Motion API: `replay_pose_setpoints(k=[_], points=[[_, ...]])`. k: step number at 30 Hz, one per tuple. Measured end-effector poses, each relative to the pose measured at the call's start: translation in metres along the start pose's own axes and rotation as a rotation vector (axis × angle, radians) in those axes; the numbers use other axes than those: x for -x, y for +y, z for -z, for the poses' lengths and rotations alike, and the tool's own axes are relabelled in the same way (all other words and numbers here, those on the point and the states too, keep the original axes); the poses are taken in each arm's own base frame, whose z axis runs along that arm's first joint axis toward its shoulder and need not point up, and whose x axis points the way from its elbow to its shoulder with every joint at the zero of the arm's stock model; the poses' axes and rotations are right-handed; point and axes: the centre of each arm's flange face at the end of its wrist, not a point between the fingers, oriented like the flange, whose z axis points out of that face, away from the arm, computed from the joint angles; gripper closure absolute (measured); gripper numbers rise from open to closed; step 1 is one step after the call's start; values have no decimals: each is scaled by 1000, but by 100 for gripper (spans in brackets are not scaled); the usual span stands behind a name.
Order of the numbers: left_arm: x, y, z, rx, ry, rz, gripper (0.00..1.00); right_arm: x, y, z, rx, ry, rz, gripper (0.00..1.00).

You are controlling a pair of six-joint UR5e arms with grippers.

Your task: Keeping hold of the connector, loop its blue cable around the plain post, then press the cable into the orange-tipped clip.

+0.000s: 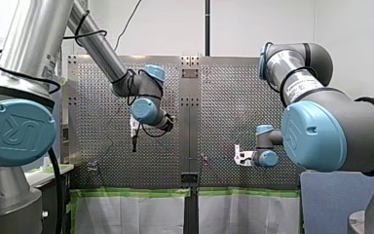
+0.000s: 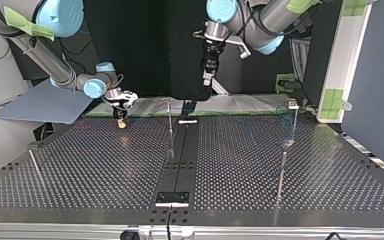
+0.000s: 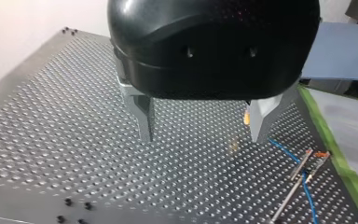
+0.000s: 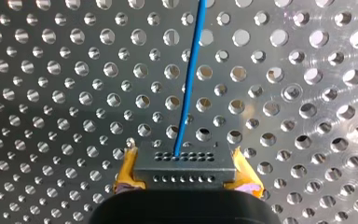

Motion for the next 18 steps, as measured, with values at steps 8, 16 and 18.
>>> replay_pose_setpoints(k=[8,16,18], points=[[8,6,24,-46,-51,51,0,2,-1,0,-1,-5,0,100],[16,13,49,-109,-119,154,0,4,-1,2,-2,-25,-2,100],[17,16,55,-112,-137,167,0,5,0,2,1,-25,-6,100]])
